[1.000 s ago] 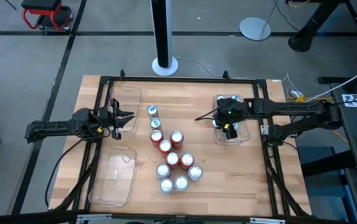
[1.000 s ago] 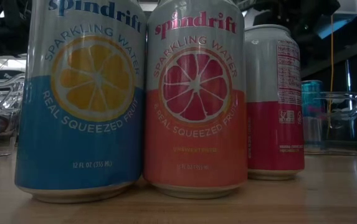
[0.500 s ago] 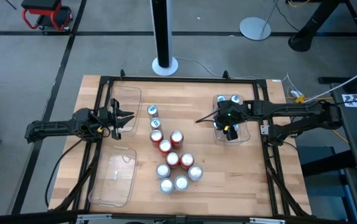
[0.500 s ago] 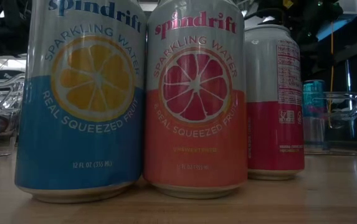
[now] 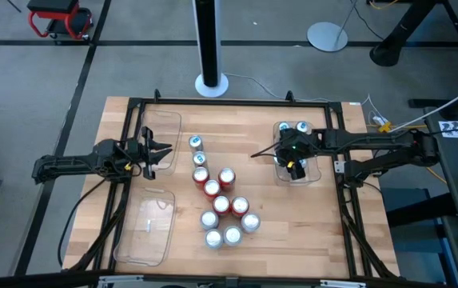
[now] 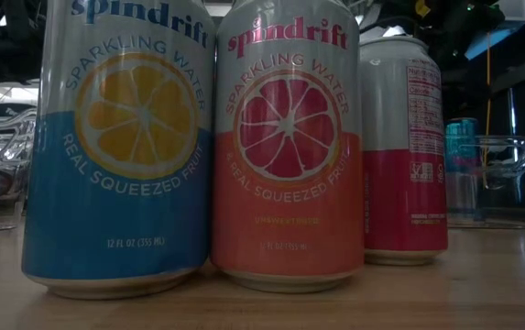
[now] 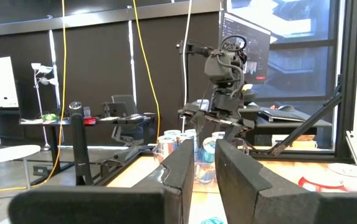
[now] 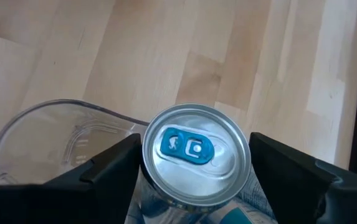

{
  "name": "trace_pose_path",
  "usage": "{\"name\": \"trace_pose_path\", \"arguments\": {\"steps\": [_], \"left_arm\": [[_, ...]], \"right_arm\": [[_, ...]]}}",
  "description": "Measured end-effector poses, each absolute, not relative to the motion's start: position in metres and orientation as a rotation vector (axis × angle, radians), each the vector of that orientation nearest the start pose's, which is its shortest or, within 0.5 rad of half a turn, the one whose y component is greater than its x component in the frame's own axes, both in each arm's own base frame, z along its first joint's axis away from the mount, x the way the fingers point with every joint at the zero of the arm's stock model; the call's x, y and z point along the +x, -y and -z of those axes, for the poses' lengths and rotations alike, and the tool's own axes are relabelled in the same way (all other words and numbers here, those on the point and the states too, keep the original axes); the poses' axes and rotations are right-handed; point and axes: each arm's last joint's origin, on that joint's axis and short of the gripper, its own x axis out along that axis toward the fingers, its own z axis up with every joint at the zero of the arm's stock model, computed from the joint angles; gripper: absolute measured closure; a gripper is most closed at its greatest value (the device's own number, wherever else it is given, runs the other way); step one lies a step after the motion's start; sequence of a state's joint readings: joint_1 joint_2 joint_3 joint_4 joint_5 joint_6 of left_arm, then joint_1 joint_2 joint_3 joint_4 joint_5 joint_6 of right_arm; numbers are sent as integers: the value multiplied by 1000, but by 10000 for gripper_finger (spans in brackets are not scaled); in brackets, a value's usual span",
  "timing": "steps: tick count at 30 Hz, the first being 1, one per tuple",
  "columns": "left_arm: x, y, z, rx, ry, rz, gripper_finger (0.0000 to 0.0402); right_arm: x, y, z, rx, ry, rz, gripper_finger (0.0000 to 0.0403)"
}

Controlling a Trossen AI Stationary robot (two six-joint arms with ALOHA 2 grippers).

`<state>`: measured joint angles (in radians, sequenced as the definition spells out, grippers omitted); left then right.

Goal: Sort soda cans
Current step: Put the blue soda can into the middle right transparent bin

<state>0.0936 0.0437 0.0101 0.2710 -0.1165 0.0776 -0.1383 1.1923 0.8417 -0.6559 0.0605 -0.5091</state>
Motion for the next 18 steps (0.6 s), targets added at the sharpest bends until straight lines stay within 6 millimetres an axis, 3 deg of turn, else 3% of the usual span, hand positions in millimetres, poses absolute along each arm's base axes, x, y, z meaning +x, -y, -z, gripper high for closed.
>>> {"name": "trace_pose_path", "arguments": {"steps": [7,13,18], "left_arm": [[96,-12,-189,74,230,-218,343],[96,-12,-190,74,230,-218,343],[96,-12,-190,74,230,-218,343]], "right_arm": [[222,33,-239,-425,-1029,-77,108],[223,33,-240,-424,-1026,-77,172],[223,32,-248,-433,-995,-108,176]]}}
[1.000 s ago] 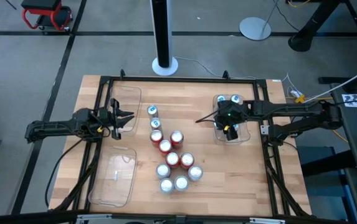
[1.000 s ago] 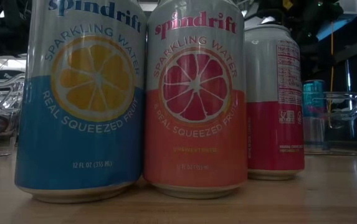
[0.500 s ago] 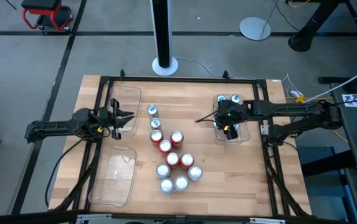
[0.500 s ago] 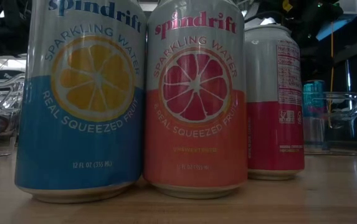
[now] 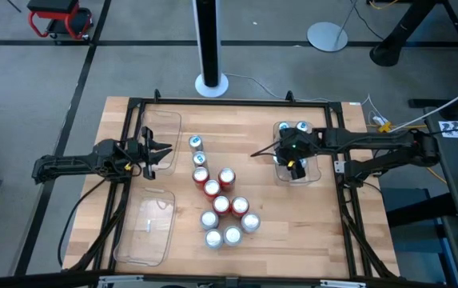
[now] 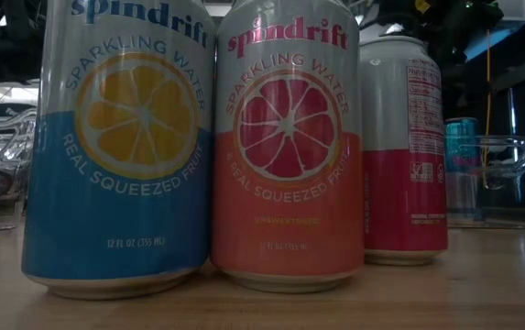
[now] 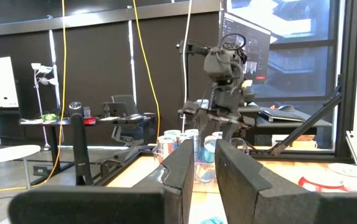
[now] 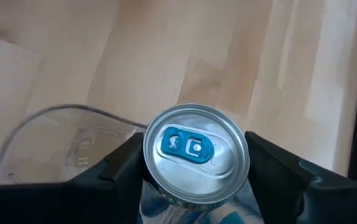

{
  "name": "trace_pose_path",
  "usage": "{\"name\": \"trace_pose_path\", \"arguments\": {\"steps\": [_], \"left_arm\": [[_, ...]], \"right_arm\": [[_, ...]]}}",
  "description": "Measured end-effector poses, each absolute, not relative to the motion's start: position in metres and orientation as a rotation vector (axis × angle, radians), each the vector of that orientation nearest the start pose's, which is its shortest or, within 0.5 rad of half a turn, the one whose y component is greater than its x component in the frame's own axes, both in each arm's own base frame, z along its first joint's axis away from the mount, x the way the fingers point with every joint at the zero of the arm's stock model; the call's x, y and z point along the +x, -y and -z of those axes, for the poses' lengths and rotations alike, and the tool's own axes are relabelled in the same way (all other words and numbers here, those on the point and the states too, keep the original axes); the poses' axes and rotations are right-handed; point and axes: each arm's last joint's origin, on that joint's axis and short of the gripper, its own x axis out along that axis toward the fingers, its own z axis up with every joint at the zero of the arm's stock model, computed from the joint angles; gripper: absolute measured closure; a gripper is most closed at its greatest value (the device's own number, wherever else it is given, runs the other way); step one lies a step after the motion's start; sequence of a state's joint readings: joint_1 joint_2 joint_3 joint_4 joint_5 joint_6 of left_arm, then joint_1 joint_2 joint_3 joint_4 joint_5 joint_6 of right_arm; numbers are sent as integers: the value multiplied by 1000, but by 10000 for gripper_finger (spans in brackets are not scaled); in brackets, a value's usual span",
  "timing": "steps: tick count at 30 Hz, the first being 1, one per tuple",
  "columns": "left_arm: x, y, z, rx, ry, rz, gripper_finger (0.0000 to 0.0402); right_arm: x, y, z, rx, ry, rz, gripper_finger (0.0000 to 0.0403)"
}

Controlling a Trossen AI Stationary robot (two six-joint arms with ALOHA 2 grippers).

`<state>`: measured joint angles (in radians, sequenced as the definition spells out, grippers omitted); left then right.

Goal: Sort soda cans
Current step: Put the blue soda can into the middle right transparent bin, then adjust the blue soda can in the middle right transparent bin

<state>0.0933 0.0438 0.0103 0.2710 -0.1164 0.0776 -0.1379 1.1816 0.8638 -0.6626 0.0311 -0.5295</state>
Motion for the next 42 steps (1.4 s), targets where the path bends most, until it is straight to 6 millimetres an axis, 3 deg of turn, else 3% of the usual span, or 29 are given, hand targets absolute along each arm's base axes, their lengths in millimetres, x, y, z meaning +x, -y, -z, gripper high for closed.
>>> {"name": "trace_pose_path", "arguments": {"steps": [10,20,32,42], "left_arm": [[96,-12,-189,74,228,-218,343],[96,-12,-190,68,231,-217,343],[96,-12,-190,75,231,-218,343],[96,-12,-190,73,231,-218,343]], "right_arm": [[200,28,-273,-494,-840,-85,176],[177,26,-253,-518,-724,-41,176],[174,26,-226,-503,-715,8,175],[174,27,-226,-520,-729,40,66]]}}
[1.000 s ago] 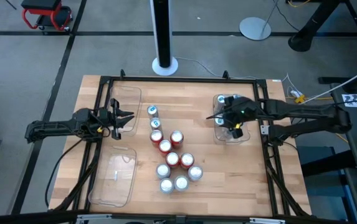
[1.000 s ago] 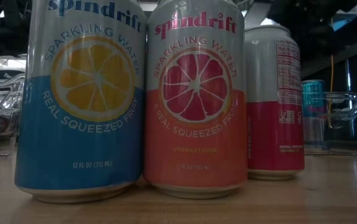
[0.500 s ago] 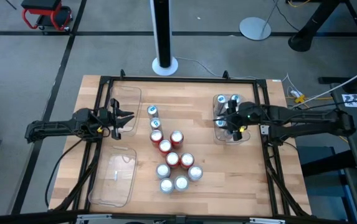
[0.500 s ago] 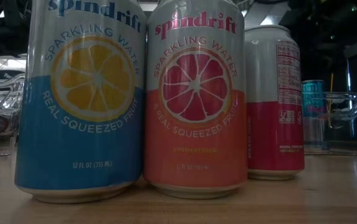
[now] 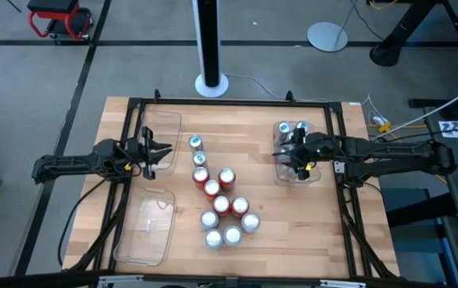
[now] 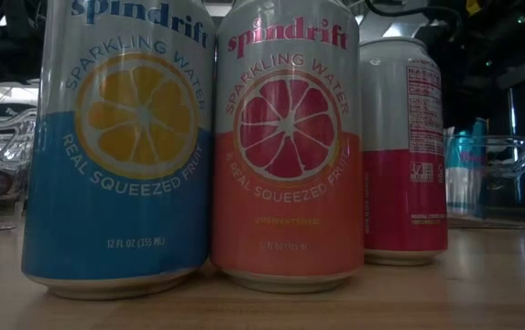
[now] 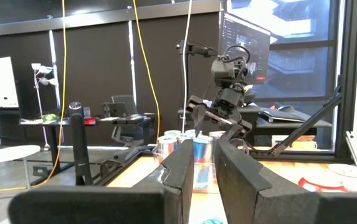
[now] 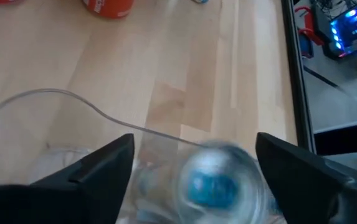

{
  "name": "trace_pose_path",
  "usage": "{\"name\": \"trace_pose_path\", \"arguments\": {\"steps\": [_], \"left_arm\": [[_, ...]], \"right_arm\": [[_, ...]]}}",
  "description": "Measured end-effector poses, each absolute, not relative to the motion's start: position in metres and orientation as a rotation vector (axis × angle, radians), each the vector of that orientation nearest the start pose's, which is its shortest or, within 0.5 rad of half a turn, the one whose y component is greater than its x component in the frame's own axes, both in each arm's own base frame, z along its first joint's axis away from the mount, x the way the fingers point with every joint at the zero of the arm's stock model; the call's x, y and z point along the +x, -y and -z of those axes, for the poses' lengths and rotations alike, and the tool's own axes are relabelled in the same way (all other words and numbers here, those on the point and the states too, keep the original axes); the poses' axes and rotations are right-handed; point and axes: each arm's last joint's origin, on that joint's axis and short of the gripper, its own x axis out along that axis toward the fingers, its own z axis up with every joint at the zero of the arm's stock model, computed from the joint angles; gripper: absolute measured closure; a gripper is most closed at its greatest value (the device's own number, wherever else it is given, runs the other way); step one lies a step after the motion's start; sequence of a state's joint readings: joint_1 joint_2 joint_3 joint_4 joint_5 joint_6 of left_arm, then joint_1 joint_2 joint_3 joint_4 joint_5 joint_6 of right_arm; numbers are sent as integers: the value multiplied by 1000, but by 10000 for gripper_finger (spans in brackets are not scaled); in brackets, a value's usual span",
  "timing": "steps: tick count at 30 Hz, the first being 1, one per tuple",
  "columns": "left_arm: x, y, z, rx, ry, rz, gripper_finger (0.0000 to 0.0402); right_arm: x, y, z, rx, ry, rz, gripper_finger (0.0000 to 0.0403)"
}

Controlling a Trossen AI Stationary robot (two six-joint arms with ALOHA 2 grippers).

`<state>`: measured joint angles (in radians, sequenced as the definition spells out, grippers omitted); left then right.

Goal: Sort soda cans
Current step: Adjust the blue soda can in the middle right transparent bin

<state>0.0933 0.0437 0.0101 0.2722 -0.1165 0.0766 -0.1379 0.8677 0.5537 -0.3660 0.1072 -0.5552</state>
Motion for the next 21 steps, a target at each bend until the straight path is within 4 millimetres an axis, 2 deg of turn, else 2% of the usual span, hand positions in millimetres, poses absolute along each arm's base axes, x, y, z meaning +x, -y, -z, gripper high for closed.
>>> {"name": "trace_pose_path", "arguments": {"steps": [10,17,21], "left_arm": [[96,-12,-190,74,231,-218,343],[96,-12,-190,74,230,-218,343],[96,-12,-190,73,231,-218,343]], "right_arm": [[175,28,-231,-537,-718,63,58],[180,28,-272,-585,-622,63,59],[176,26,-293,-556,-634,16,59]]}}
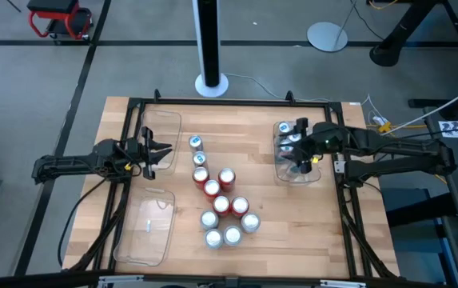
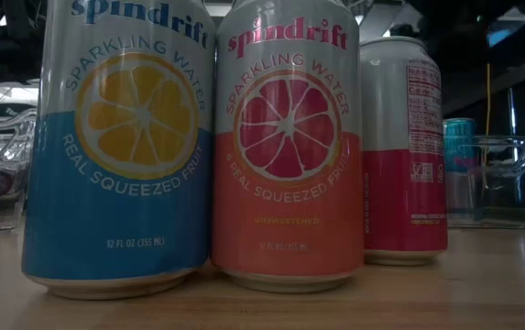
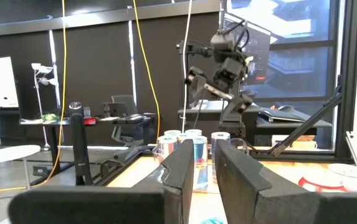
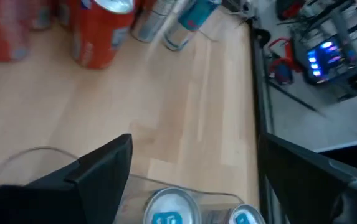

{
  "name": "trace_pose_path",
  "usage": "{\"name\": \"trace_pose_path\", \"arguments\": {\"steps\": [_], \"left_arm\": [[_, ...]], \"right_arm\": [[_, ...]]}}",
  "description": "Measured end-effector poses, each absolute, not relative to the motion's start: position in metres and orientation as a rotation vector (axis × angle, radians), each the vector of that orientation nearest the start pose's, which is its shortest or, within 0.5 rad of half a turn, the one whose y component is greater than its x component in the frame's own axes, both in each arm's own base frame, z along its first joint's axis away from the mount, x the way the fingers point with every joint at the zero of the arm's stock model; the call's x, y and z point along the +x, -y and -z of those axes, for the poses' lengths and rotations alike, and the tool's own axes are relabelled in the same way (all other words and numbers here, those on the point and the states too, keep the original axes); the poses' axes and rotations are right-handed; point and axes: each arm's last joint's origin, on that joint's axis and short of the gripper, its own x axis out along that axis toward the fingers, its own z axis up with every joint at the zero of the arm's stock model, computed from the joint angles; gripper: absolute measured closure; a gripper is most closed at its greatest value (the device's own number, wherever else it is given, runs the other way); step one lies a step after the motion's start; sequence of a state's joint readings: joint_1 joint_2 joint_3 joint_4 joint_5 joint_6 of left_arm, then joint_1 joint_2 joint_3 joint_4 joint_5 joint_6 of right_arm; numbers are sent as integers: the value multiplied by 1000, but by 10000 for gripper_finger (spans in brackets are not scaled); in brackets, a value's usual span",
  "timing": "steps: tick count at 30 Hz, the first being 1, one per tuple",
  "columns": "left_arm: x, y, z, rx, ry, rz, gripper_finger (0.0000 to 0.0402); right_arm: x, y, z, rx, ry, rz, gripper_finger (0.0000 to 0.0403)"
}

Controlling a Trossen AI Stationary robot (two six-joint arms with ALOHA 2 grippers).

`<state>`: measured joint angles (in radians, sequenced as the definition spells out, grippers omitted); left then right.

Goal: Sort soda cans
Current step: Adjust the blue soda can in the middle right transparent bin

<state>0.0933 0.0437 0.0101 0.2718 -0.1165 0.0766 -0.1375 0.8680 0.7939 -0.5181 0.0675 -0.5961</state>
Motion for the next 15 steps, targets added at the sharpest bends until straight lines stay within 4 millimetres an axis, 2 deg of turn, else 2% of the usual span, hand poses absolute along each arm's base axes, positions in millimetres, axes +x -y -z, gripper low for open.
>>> {"name": "trace_pose_path", "arguments": {"steps": [3,6,11,15], "left_arm": [[96,-12,-190,71,230,-218,343],[96,-12,-189,71,230,-218,343],[96,-12,-189,61,231,-216,343],[96,-12,-190,61,231,-216,343]], "right_arm": [[170,23,-304,-471,-675,-44,59],[161,19,-308,-379,-755,-90,59],[150,9,-298,-261,-920,-95,59],[149,4,-293,-285,-1000,-45,59]]}}
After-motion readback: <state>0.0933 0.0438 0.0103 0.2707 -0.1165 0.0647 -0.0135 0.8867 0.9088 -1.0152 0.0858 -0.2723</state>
